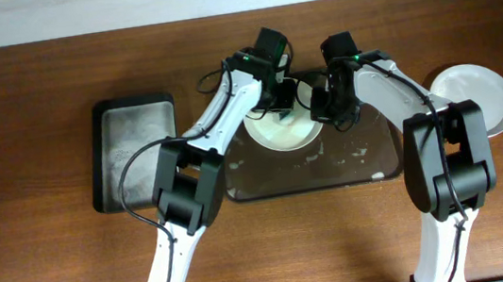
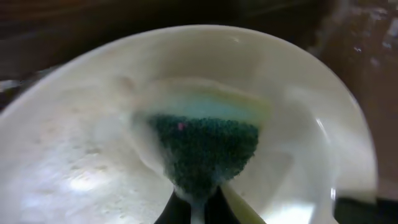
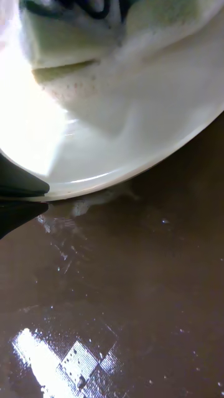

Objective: Clean dirty plates on tray and stack at the side
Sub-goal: 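Scrub the white plate's inside with the sponge in the left gripper, then lift the sponge away left and raise the white plate with the right gripper, then carry the white plate right and set it on the plate stack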

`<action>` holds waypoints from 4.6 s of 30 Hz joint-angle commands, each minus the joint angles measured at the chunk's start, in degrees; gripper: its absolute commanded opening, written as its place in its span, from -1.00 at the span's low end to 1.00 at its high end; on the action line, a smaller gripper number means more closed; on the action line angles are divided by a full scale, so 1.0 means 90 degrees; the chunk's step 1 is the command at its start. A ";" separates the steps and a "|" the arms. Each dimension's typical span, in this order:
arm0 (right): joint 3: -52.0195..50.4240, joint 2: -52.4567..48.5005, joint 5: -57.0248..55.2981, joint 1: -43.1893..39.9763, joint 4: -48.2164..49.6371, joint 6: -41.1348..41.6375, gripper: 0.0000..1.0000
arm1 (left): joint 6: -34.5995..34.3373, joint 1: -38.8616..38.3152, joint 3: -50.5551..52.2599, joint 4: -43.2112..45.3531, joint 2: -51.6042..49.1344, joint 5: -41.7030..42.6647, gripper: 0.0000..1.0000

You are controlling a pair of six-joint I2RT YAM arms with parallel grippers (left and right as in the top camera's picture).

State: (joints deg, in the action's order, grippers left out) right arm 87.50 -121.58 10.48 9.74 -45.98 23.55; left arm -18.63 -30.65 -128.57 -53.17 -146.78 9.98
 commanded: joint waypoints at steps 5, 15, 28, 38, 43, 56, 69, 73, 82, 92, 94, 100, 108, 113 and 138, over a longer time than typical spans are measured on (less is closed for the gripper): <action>-0.0056 -0.0070 0.0141 0.0090 -0.0061 -0.0083 -0.92 | -0.0338 0.0163 0.0243 -0.0952 -0.0537 -0.2183 -0.99; -0.0056 -0.0070 0.0141 0.0090 -0.0066 -0.0083 -0.92 | 0.1588 0.0163 0.0243 -0.1902 -0.0537 0.1139 -0.99; -0.0056 -0.0070 0.0141 0.0090 -0.0070 -0.0083 -0.92 | 0.2684 0.0299 0.0243 -0.2142 -0.0537 0.1627 -0.99; -0.0056 -0.0070 0.0141 0.0090 -0.0066 -0.0083 -0.92 | 0.0284 0.0833 0.0182 -0.1457 -0.0537 -0.0755 -0.99; -0.0058 -0.0070 0.0143 0.0090 -0.0053 -0.0080 -0.92 | 0.0097 0.0794 -0.0175 -0.1698 -0.0537 -0.1137 -0.99; -0.0056 -0.0070 0.0141 0.0090 -0.0053 -0.0083 -0.92 | -0.0165 0.0588 -0.0814 -0.1445 -0.0585 -0.2895 -0.99; -0.0056 -0.0070 0.0143 0.0090 -0.0053 -0.0080 -0.92 | 0.1749 0.0520 -0.1093 -0.2965 -0.0583 0.1035 -0.99; -0.0056 -0.0070 0.0146 0.0090 -0.0051 -0.0078 -0.92 | 0.1773 0.0833 -0.1853 -0.3716 -0.0583 0.1467 -0.99; -0.0005 -0.0027 0.0289 0.0039 -0.0085 -0.0085 -0.92 | 0.1763 0.1659 -0.3951 -0.4840 -0.0413 0.1637 -0.99; 0.0066 0.1673 -0.1651 -0.0119 -0.0811 -0.0459 -0.92 | 0.1766 0.2543 -0.4029 -0.4840 0.0413 0.1581 -0.99; 0.0063 0.2069 -0.2455 -0.0019 -0.0959 -0.0435 -0.92 | 0.1766 0.2667 -0.4029 -0.4840 0.0425 0.1581 -0.99; 0.0063 0.2732 -0.6375 0.0848 -0.1564 0.0452 -0.92 | 0.1766 0.2800 -0.4029 -0.4840 0.0425 0.1581 -0.99; 0.0046 0.2703 -0.9139 0.2341 -0.1970 0.1372 -0.92 | 0.1768 0.2713 -0.4022 -0.4840 0.0425 0.1311 -0.99; -0.0177 0.2589 -0.9571 0.2810 -0.1955 0.1596 -0.92 | 0.1763 0.2674 -0.4022 -0.4840 0.0425 0.1248 -0.99; -0.0826 0.2594 -0.9454 0.2834 -0.2322 0.2132 -0.92 | 0.1763 0.2674 -0.4022 -0.4840 0.0425 0.1251 -0.99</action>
State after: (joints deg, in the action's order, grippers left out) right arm 80.49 -98.96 -73.67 35.09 -66.83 41.58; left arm -3.86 -6.42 -164.05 -96.64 -144.31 21.61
